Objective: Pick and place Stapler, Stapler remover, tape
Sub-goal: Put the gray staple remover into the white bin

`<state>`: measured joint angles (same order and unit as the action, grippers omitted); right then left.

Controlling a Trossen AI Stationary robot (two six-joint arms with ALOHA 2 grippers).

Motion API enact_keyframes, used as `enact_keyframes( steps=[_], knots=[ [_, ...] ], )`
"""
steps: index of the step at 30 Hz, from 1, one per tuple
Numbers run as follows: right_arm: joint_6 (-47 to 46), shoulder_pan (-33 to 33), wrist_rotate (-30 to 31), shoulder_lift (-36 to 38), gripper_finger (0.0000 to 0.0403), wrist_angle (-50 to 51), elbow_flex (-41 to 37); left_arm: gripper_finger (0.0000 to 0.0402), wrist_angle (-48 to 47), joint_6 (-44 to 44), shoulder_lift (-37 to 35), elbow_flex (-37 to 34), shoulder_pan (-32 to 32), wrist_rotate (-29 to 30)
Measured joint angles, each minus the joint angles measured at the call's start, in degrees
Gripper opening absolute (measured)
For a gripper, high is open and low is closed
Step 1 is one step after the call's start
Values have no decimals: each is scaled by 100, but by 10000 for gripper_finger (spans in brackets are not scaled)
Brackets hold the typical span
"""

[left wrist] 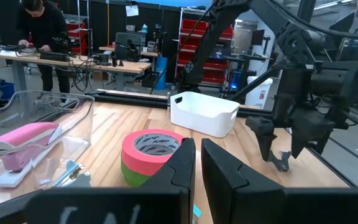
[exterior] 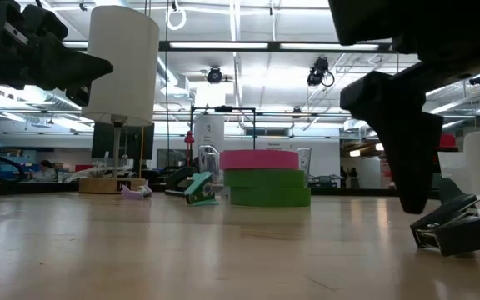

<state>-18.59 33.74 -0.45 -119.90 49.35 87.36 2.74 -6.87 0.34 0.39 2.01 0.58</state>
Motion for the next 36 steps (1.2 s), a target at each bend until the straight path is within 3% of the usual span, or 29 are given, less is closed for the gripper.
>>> enact_keyframes(
  steps=[27, 36],
  knots=[
    [107, -4, -6, 9, 392, -145, -243, 30, 0, 0, 0, 1, 0, 0],
    [108, -4, -13, 9, 331, -181, -243, 30, 0, 0, 0, 1, 0, -1]
  ],
)
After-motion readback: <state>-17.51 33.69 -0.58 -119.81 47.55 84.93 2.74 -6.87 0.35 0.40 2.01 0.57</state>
